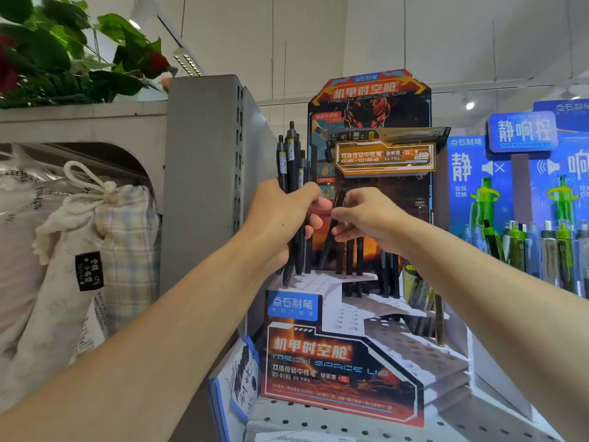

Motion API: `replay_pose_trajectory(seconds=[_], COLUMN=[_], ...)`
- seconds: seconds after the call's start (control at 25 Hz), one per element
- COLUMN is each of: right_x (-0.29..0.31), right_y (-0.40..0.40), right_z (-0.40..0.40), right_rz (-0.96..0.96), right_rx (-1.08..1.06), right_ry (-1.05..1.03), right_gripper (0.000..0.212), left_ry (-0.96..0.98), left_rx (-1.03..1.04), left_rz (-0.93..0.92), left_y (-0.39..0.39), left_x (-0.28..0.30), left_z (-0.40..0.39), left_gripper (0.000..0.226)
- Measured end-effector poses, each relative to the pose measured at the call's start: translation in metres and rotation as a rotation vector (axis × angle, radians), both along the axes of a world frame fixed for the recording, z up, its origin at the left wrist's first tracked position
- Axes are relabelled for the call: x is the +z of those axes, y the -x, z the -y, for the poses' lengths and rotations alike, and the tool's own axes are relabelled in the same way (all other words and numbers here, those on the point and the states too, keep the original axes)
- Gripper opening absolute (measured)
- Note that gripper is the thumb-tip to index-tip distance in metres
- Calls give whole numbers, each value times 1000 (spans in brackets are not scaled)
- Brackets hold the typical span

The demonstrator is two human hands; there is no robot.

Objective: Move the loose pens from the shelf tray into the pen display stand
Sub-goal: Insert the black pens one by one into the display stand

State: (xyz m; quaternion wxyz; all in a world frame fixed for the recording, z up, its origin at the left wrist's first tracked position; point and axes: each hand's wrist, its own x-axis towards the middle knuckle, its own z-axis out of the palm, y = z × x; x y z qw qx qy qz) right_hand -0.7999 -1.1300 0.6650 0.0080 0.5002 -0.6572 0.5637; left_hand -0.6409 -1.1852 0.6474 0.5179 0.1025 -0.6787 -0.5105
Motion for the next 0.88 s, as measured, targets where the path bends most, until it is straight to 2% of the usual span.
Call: replay_pose_trajectory(seconds=[0.2,0.4,0.64,0.88], right_x=[-4,-1,-7,-17], right_y=[1,0,-2,-7], right_z=[13,16,18,28], right_rz=[-60,-93,-79,-118], right_rx=[-18,-6,29,-95], right_ry=[-53,-100,-261,-191], right_gripper=[5,16,29,15], left_ry=[23,2,-8,-116], left_rx=[18,-25,-22,-71], left_rz=[15,11,35,0], left_y=[3,4,3,5], left_x=[-3,-3,-3,-5], left_z=[8,10,12,12], left_gripper=[16,16,14,20])
